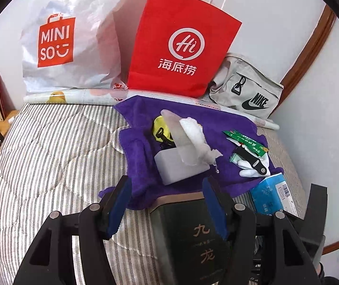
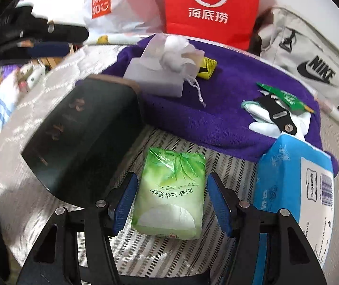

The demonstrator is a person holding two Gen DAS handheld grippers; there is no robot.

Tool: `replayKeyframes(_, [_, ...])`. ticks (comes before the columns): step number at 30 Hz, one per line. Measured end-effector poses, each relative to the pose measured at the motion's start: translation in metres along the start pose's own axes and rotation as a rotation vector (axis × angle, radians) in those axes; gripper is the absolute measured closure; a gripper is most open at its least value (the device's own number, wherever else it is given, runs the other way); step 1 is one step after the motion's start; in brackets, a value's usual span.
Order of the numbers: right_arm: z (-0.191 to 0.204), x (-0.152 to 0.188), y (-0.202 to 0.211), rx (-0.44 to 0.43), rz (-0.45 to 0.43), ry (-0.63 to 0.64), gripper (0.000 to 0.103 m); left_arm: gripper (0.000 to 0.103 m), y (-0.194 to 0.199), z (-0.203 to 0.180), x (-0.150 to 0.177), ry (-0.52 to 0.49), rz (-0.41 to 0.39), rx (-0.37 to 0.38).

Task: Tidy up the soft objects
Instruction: 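Grasp the light green tissue pack with the right tool while the left tool approaches the dark green tin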

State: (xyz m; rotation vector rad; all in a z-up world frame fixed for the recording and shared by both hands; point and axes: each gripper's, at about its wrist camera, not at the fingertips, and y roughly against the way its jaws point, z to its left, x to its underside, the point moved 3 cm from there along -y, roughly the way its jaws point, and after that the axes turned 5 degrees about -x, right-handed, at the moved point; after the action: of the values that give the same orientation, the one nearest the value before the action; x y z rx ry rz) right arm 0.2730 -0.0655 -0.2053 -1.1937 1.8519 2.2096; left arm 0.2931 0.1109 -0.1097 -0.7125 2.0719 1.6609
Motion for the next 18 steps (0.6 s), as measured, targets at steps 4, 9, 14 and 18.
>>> replayKeyframes(4, [-0.002, 0.002, -0.013, -0.029, 0.026, -0.041, 0.033, 0.043, -0.001, 0.004, 0.002, 0.008, 0.005, -0.002])
replayKeyframes(9, [-0.008, 0.002, -0.005, -0.068, -0.013, -0.076, 0.054, 0.043, 0.002, 0.008, 0.005, 0.02, 0.002, -0.009])
replayKeyframes(14, [-0.013, 0.004, 0.016, -0.118, -0.068, -0.111, 0.055, 0.043, 0.008, 0.004, 0.012, 0.011, 0.004, -0.018])
replayKeyframes(18, [-0.01, 0.005, 0.038, -0.12, -0.122, -0.107, 0.055, 0.043, 0.017, -0.005, 0.024, -0.007, 0.006, -0.023])
